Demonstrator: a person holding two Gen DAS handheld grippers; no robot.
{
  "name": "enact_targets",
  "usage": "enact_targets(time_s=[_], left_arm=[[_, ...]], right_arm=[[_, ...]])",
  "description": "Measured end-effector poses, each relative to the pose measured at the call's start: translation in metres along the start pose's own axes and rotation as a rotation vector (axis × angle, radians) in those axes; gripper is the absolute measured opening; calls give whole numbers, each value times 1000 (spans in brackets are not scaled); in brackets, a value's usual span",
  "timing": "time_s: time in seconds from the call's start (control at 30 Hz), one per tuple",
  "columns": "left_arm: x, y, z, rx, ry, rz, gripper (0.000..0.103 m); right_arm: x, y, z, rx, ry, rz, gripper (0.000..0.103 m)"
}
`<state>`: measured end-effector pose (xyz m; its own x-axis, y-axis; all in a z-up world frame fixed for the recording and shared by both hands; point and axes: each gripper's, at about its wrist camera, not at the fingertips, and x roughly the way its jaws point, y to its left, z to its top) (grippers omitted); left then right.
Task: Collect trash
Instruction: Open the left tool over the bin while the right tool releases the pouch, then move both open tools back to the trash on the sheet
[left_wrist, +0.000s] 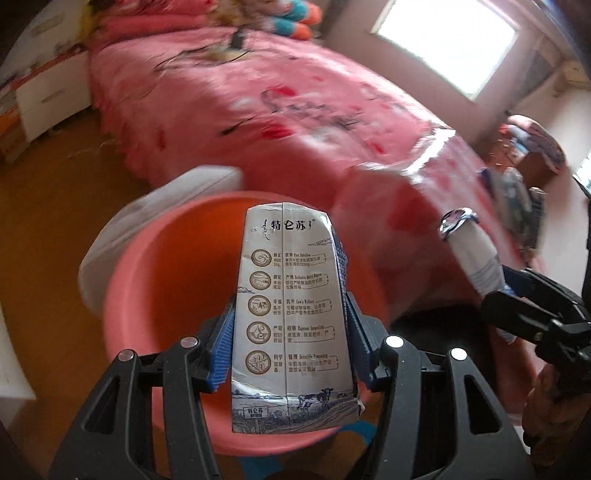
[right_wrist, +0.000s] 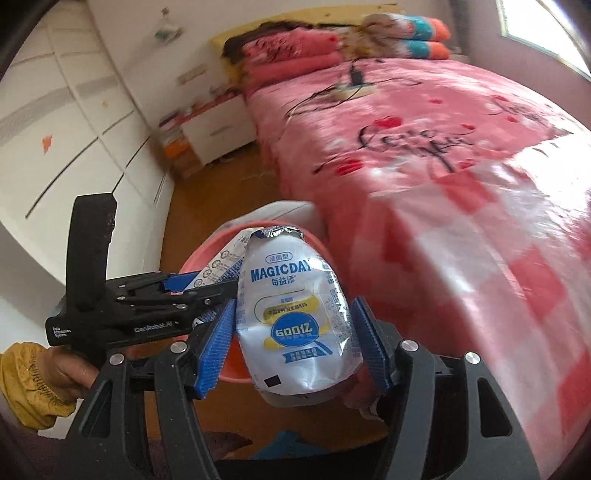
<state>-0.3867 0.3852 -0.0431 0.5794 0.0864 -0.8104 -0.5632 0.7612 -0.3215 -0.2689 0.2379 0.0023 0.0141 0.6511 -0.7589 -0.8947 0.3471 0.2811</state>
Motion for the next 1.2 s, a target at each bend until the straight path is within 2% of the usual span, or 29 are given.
enact_targets(time_s=[0.1, 0.17, 0.23, 0.27, 0.3, 0.37, 0.67, 0.8, 0.97, 1.07, 1.2], left_arm=[[15, 15, -4, -11, 33, 44, 55], [20, 19, -7, -13, 48, 89, 57], [22, 23, -7, -12, 48, 116, 65], [21, 24, -8, -5, 38, 129, 74], [20, 23, -7, 11, 18, 152, 78], [18, 19, -3, 45, -11, 171, 78], [-4, -13, 12, 143, -206, 95, 85], [-7, -30, 12, 183, -236, 51, 85], [-2, -47, 14, 194, -182, 27, 85], [0, -56, 13, 218, -140, 43, 85], [5, -73, 14, 275, -91, 104, 85]], right_arm=[[26, 8, 2, -10, 48, 45, 65], [37, 10, -1, -12, 73, 25, 67], [41, 7, -5, 10, 83, 39, 78], [39, 3, -9, 30, 80, 32, 84], [36, 0, -10, 48, 76, 22, 85], [27, -7, -12, 76, 52, 6, 85], [-16, -37, -13, 146, -89, -109, 87], [-28, -47, -16, 172, -120, -130, 87], [-44, -54, -22, 191, -159, -141, 90], [-55, -59, -26, 200, -184, -157, 91], [-68, -68, -30, 223, -220, -170, 93]])
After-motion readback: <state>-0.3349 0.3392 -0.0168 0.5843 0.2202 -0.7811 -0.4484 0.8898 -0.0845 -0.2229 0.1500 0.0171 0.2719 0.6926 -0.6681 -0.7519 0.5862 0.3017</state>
